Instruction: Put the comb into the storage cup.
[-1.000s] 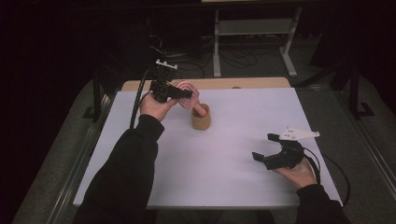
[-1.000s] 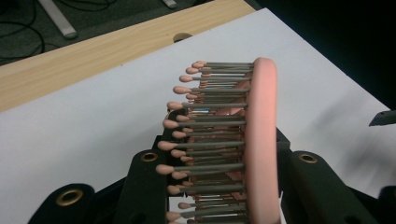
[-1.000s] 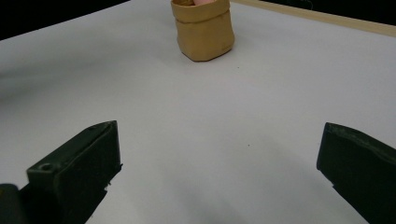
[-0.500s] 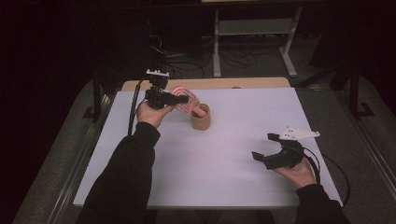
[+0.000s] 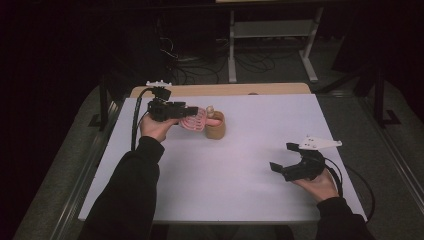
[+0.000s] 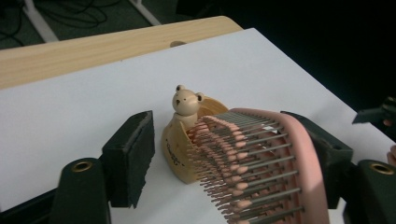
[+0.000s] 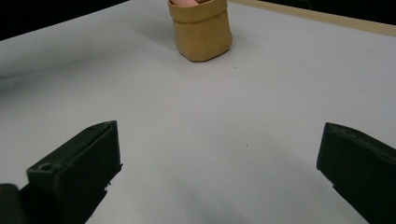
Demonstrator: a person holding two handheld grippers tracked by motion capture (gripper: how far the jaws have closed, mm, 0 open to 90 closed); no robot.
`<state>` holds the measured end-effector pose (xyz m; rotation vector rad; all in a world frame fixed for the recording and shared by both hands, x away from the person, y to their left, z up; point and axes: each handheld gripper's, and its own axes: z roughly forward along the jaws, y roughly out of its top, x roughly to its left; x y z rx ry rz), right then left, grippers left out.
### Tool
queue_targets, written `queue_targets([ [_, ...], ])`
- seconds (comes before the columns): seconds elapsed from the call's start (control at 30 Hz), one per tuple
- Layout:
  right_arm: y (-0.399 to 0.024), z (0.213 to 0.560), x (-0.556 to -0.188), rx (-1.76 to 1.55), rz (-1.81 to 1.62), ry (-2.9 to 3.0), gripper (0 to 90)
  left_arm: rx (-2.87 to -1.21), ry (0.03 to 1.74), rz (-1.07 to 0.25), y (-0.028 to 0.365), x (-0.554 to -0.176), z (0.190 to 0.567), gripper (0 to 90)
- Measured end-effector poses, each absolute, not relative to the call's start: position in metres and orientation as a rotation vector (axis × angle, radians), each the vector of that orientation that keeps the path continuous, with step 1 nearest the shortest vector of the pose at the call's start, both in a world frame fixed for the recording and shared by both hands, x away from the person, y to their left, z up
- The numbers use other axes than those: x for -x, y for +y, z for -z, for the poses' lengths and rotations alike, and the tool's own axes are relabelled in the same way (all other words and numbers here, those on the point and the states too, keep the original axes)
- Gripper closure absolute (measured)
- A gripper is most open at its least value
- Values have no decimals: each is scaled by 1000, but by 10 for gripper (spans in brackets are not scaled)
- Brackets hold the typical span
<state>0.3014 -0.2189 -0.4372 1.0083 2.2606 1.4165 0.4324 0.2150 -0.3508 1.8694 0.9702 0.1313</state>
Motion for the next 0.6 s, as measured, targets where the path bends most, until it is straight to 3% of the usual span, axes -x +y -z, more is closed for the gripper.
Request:
queue_targets([
  [0.27,-220,437,-302,-1017,-1417,2257,0,-1868,873,-169,230,-418,351,0],
  [0.6,-219,438,-303,-1018,-1408,2261,0,-1816,811,-241,250,-399,351,0],
])
